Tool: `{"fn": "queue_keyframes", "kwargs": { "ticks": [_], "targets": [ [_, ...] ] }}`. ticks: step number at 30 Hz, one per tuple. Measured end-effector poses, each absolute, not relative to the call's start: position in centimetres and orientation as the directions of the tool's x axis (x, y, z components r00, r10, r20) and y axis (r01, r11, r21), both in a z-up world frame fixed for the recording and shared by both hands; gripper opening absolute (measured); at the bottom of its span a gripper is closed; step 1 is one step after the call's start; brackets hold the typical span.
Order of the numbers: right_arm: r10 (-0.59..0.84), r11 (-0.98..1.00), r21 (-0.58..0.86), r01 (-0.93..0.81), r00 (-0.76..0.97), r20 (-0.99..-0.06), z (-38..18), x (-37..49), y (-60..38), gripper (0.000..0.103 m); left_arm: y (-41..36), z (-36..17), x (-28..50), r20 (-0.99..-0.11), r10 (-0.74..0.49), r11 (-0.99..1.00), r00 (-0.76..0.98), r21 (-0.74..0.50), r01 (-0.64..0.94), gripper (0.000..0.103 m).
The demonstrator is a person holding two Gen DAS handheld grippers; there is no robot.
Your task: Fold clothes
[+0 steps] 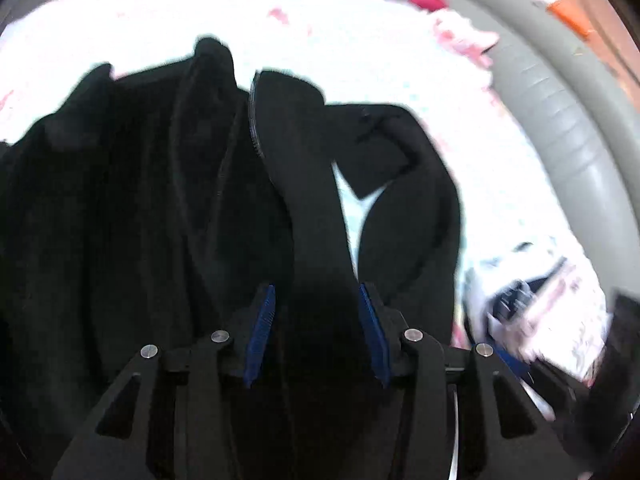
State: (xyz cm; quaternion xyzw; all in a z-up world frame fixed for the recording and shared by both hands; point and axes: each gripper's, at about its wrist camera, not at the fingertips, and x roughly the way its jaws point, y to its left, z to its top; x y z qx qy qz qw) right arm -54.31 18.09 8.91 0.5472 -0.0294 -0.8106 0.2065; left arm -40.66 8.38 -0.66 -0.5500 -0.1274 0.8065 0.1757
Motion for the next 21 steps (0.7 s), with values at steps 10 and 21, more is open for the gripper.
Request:
{"fn": "queue_keyframes", "kwargs": {
  "ticks": [10,21],
  "targets": [
    [-0.323,-0.933,0.264,0.243,-0.252,-0.912,7.7,-58.3,17.2,0.062,8.7,-4.6,-47.1,-0.853,0.447,-0.887,-0.269,-0.462,-0.007,0.048],
    [-0.291,-0.942,0.219,0.255,-0.296,-0.910,6.8,-68.7,12.7,0.062,8.9,-6.7,-52.7,-0.814,0.520,-0.848,-0.259,-0.528,-0.041,0.009]
  ]
}}
